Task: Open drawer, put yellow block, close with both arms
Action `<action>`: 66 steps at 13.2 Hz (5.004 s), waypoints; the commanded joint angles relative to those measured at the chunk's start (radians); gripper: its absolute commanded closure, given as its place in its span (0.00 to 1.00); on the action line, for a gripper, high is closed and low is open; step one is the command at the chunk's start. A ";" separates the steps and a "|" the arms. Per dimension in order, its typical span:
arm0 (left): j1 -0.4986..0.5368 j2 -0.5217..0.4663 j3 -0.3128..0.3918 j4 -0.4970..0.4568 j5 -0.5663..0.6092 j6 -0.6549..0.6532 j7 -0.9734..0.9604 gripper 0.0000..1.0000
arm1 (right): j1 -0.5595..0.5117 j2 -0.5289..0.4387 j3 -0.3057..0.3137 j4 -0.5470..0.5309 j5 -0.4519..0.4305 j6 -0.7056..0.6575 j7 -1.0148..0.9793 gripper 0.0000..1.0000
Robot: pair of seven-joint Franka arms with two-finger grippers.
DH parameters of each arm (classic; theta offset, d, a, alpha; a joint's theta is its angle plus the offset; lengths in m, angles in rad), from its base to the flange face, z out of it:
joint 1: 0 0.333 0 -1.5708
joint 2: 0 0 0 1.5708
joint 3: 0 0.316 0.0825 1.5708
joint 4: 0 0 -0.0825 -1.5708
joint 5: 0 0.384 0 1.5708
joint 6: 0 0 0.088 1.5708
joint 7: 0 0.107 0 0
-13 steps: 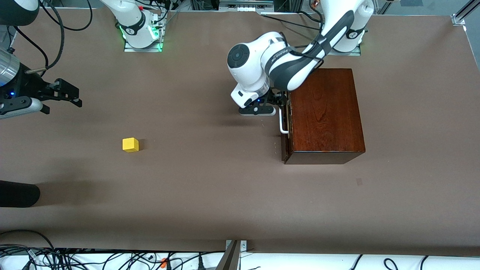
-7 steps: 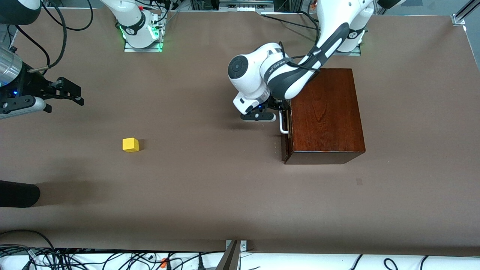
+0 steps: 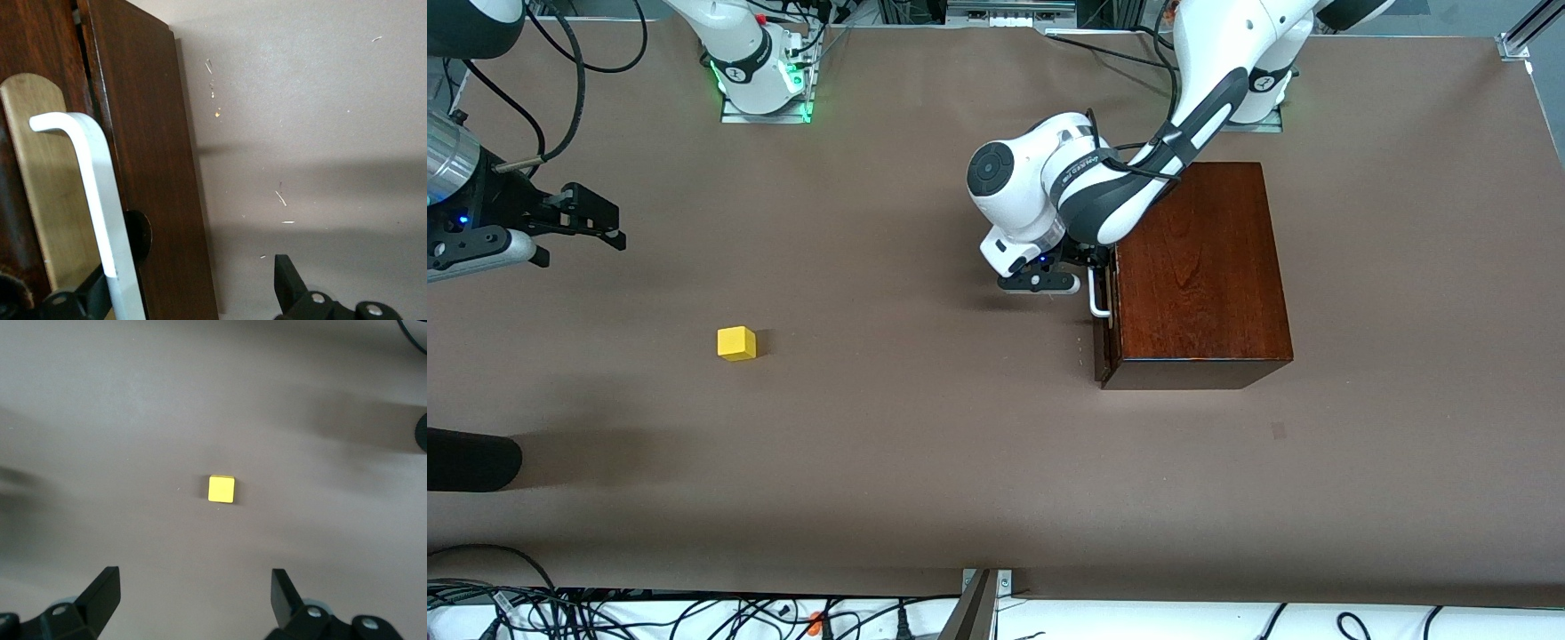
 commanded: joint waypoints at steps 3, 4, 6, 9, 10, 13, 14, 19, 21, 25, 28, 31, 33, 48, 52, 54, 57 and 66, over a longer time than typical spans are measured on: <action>-0.047 0.034 -0.002 0.059 0.005 0.043 -0.019 0.00 | 0.003 0.002 0.002 0.025 -0.014 -0.023 0.001 0.00; -0.062 0.056 -0.002 0.092 0.005 0.042 -0.034 0.00 | 0.003 0.003 0.002 0.025 -0.014 -0.023 0.002 0.00; -0.093 0.079 -0.002 0.134 0.005 0.042 -0.057 0.00 | 0.003 0.002 0.002 0.025 -0.014 -0.023 0.001 0.00; -0.128 0.107 -0.002 0.180 -0.009 0.043 -0.060 0.00 | 0.002 0.003 -0.003 0.025 -0.015 -0.020 0.002 0.00; -0.139 0.125 -0.002 0.209 -0.011 0.042 -0.071 0.00 | 0.002 0.005 -0.004 0.025 -0.014 -0.015 -0.001 0.00; -0.186 0.182 -0.001 0.290 -0.009 0.042 -0.097 0.00 | -0.015 0.014 -0.010 0.025 -0.006 -0.008 -0.013 0.00; -0.194 0.191 -0.001 0.313 -0.009 0.042 -0.097 0.00 | -0.023 0.020 -0.012 0.025 -0.003 0.003 -0.012 0.00; -0.225 0.209 -0.001 0.381 -0.011 0.043 -0.094 0.00 | -0.034 0.097 -0.018 0.019 -0.014 0.023 -0.013 0.00; -0.239 0.223 -0.001 0.410 -0.011 0.043 -0.100 0.00 | -0.034 0.155 -0.018 0.014 -0.015 0.014 -0.015 0.00; -0.234 0.214 -0.002 0.432 -0.017 0.046 -0.094 0.00 | -0.026 0.253 -0.017 -0.020 -0.011 0.098 -0.001 0.00; -0.197 0.164 -0.014 0.432 -0.060 0.005 -0.085 0.00 | -0.026 0.263 -0.014 -0.182 -0.009 0.313 0.004 0.00; -0.098 0.012 -0.043 0.417 -0.183 -0.064 -0.016 0.00 | -0.025 0.305 -0.009 -0.322 -0.011 0.553 0.005 0.00; 0.002 -0.114 -0.045 0.374 -0.291 -0.140 0.065 0.00 | -0.011 0.338 -0.006 -0.325 -0.008 0.586 0.007 0.00; 0.426 -0.471 0.264 0.274 -0.572 -0.412 0.786 0.00 | 0.028 0.439 -0.009 -0.439 -0.012 0.768 0.004 0.77; 0.263 -0.586 0.554 0.106 -0.640 -0.322 0.935 0.00 | 0.043 0.395 -0.004 -0.426 -0.020 0.752 -0.086 0.92; 0.257 -0.620 0.576 0.021 -0.638 -0.241 0.959 0.00 | 0.057 0.361 0.023 -0.416 -0.018 0.724 -0.220 0.91; 0.266 -0.614 0.575 0.036 -0.637 -0.244 0.960 0.00 | 0.058 0.316 0.106 -0.348 -0.021 0.662 -0.361 0.90; 0.263 -0.608 0.561 0.045 -0.587 -0.256 0.963 0.00 | 0.404 0.353 0.241 0.035 -0.081 0.344 -0.182 0.90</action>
